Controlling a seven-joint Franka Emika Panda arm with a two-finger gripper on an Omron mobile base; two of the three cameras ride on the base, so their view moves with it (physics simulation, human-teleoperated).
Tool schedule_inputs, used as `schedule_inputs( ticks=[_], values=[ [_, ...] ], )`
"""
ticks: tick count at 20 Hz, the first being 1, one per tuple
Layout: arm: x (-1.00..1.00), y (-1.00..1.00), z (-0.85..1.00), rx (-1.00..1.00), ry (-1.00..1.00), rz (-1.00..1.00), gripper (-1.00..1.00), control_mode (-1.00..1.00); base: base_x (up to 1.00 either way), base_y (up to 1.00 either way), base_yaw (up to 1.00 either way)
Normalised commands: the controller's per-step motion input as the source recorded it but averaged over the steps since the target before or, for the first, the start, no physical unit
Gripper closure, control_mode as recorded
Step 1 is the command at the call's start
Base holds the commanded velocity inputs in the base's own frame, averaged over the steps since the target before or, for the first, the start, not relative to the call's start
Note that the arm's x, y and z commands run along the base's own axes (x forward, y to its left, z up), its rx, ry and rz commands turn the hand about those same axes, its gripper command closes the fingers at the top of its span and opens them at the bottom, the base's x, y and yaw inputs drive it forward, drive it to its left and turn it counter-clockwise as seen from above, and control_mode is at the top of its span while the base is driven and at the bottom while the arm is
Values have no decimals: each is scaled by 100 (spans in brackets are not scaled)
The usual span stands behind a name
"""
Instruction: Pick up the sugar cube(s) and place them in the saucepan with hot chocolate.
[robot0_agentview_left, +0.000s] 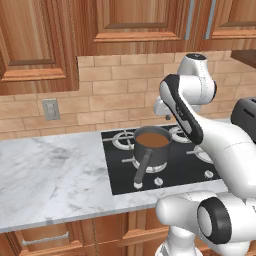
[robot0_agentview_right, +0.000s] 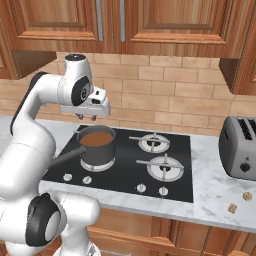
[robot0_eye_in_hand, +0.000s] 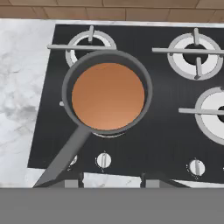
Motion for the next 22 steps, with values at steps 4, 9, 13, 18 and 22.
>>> schedule_inputs(
  ticks=[4,9,13,18,22],
  values=[
    [-20,-36,0,0,1,-3,-100,-100,0,0,0],
    [-41,-67,-3,0,2,-17,-100,-100,0,0,0],
    [-51,-81,-19,0,3,-26,-100,-100,0,0,0],
    [-31,-100,-26,15,3,-39,-100,-100,0,0,0],
    [-23,-100,-46,11,3,-46,-100,-100,0,0,0]
  ],
)
